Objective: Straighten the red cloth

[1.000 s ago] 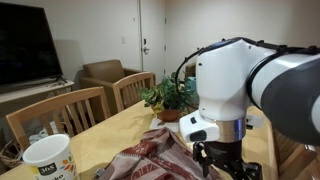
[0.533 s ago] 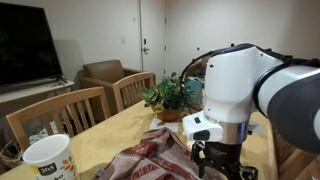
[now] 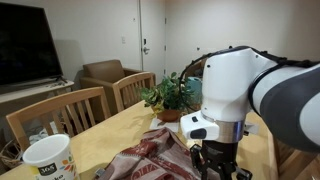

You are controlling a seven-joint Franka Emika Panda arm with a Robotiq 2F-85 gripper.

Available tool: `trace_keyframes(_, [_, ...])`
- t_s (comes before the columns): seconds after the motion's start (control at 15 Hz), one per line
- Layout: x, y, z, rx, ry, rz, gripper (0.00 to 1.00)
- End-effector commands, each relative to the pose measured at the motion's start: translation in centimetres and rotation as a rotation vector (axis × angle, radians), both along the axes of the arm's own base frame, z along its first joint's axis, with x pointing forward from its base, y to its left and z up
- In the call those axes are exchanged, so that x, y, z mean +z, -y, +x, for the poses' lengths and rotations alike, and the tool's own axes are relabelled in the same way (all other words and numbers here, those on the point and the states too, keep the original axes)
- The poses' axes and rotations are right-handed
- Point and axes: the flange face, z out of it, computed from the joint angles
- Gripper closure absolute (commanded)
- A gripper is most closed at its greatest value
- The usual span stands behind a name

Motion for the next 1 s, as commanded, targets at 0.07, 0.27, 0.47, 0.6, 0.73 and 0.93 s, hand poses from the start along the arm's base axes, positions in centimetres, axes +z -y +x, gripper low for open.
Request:
trace_keyframes(0.07, [0.4,-0.4,1.7,-0.008,0.014,0.018,0.79])
trace_keyframes(0.27, [0.3,-0.5,1.3,-0.002,0.014,0.016,0.76])
trace_keyframes(0.47, [0.0,-0.9,1.4,-0.001,0.007,0.026,0.94])
trace_keyframes(0.6, [-0.1,-0.9,1.4,-0.002,0.006,0.026,0.69])
trace_keyframes(0.73, [-0.3,0.0,1.0,-0.037,0.002,0.017,0.6])
trace_keyframes(0.93, [-1.3,1.3,-0.3,-0.097,-0.018,-0.02,0.37])
